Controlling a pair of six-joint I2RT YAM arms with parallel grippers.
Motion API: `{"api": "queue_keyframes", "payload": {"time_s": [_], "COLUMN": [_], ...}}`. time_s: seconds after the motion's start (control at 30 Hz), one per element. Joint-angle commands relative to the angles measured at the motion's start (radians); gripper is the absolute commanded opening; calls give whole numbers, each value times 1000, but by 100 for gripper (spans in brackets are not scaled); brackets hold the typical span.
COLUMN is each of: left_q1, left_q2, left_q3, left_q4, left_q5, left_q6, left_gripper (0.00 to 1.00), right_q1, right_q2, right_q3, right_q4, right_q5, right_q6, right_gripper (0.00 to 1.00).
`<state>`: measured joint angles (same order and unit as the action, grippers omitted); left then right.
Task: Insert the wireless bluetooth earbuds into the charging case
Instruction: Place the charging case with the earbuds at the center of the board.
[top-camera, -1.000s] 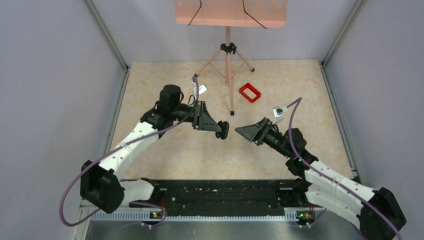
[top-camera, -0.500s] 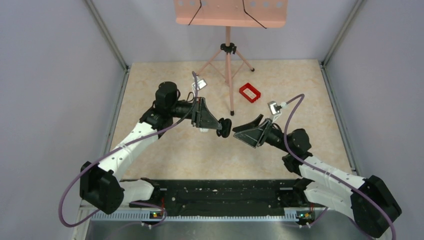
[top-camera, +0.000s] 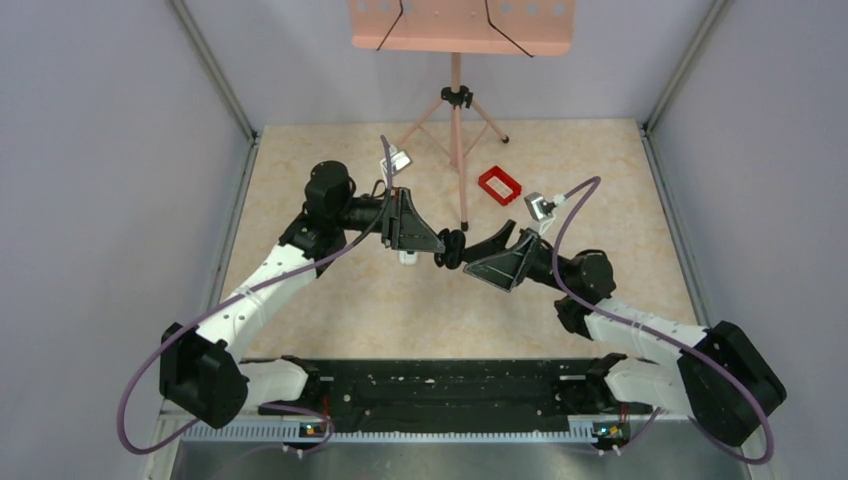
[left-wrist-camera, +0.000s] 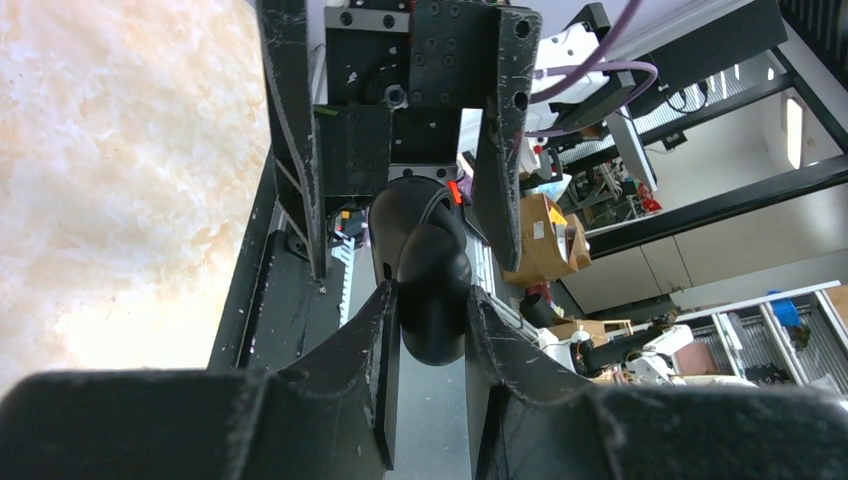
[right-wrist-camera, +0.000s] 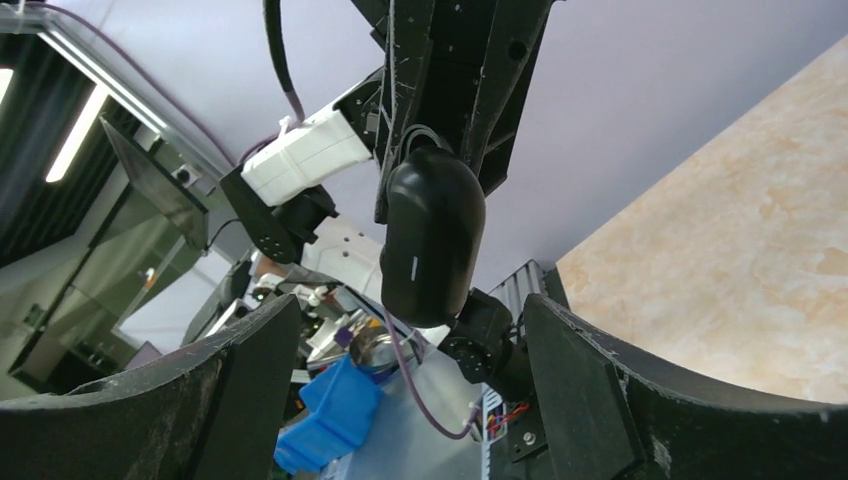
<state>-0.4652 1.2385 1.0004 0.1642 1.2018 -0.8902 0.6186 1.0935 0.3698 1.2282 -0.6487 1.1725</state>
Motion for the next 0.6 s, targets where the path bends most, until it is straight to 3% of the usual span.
{"api": "queue_keyframes", "payload": {"time_s": [0.0,0.37,0.57], "left_q1": [6,6,6], "left_q2": [-36,-42,-42], "left_q3": [-2,-8,-15], "left_q4": [94,95,183], "left_q5": [27,28,49], "left_q6": [-29,-35,-123], "left_gripper": [0,0,0], "right_q1": [-8,-8,-7], "right_q2": [69,139,185], "right_q3": [45,61,86], "right_q4": [230,424,497], "right_q5": [-28,-20,-43], "right_q6": [84,174,218], "right_gripper": [80,71,71]}}
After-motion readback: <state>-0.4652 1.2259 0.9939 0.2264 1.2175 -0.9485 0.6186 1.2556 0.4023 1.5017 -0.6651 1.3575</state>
